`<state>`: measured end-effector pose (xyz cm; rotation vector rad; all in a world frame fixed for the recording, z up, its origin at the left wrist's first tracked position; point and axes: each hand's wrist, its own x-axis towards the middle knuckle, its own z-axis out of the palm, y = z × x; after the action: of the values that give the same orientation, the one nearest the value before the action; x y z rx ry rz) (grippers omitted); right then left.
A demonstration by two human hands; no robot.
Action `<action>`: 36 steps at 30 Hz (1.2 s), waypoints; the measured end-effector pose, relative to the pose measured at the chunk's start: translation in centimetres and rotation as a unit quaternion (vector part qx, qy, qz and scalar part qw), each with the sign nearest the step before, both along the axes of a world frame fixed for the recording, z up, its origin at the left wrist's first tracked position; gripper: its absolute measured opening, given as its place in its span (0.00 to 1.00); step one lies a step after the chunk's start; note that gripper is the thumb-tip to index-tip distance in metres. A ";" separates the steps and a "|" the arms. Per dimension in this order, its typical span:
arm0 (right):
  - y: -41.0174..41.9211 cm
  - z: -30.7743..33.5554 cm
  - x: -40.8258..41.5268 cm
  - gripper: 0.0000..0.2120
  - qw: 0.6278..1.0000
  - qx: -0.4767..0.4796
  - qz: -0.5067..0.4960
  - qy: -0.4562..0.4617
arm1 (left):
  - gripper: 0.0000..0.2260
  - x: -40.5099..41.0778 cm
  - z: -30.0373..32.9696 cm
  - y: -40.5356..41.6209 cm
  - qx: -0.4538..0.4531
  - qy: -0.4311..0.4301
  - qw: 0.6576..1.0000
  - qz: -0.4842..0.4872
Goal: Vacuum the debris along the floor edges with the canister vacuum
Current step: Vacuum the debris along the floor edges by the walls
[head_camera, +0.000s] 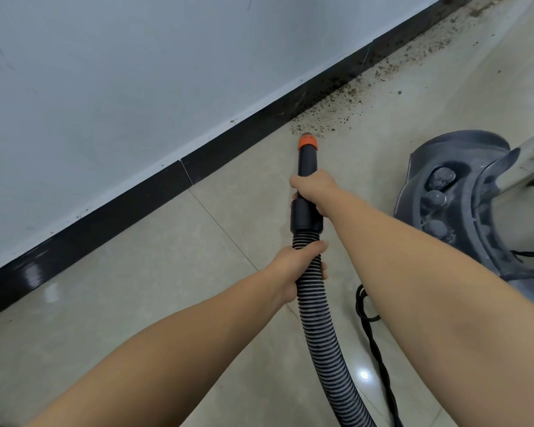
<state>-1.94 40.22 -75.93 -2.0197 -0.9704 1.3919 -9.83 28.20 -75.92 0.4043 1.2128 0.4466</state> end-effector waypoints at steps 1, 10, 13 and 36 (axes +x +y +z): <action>0.5 0.2 -0.5 0.18 1.000 0.001 0.008 0.000 | 0.08 -0.2 -0.1 0.4 0.000 -0.003 1.000 0.012; 3.7 0.5 -2.6 0.19 0.999 -0.007 0.047 -0.003 | 0.08 -1.0 -0.5 3.3 -0.003 -0.020 0.998 0.066; 3.6 0.3 -2.2 0.17 0.999 -0.001 0.047 0.000 | 0.08 -0.8 -0.6 3.2 -0.006 -0.022 0.998 0.062; 3.3 -1.7 -0.2 0.16 0.999 0.033 -0.019 -0.023 | 0.09 -0.5 -1.2 3.1 -0.002 -0.009 1.000 0.007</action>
<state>-2.12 43.51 -77.65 -2.0189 -0.9790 1.2813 -10.29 31.29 -77.10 0.3880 1.1987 0.4597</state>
